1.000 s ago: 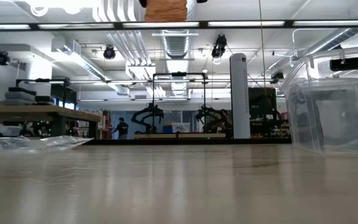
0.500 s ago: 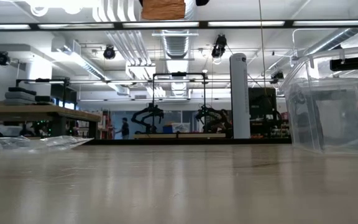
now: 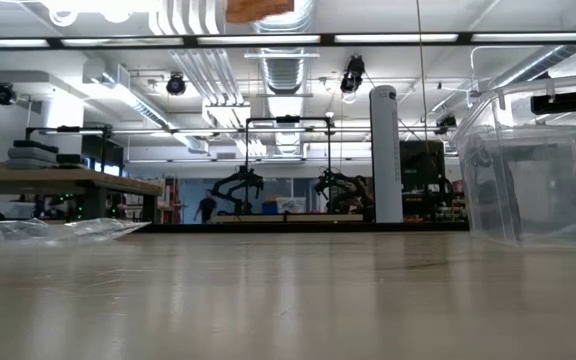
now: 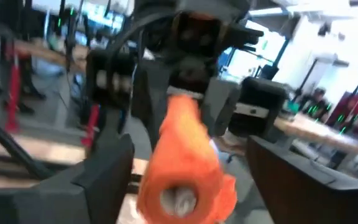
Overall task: Roll bandage
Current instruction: Roll the orange bandage
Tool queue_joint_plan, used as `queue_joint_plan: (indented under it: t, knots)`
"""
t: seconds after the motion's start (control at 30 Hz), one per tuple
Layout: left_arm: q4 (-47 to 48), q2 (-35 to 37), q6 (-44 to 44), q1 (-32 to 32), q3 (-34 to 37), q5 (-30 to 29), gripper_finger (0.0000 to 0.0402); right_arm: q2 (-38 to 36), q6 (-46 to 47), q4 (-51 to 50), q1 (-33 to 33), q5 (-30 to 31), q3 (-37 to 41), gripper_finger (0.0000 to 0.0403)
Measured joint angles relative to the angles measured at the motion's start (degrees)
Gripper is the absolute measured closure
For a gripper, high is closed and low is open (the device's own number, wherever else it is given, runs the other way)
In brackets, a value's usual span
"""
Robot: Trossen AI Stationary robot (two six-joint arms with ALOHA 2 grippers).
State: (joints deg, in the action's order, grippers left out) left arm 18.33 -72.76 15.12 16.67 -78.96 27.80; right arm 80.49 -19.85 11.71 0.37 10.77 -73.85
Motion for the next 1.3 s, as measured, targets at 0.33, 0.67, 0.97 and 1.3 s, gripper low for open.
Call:
queue_joint_plan:
  t: [0.33, 0.67, 0.97, 1.3]
  knots:
    - [-0.16, -0.35, 13.12, -2.4, 0.02, -10.12, 0.031, -1.07, 21.21, -3.26, -2.45, -2.45, -0.06, 0.0095]
    - [-0.1, -0.8, 29.38, -8.81, 0.02, -19.6, 0.0311, 0.15, 37.1, -2.04, -8.04, -18.6, 0.01, 0.0112]
    - [0.27, -0.71, 37.51, -8.81, 0.02, -19.84, 0.0311, 1.07, 41.28, -0.31, -7.9, -18.91, 0.03, 0.0118]
    - [0.63, -0.86, 48.75, -8.76, 0.02, -19.85, 0.0311, 1.35, 44.76, -0.17, -7.9, -18.31, 0.05, 0.015]
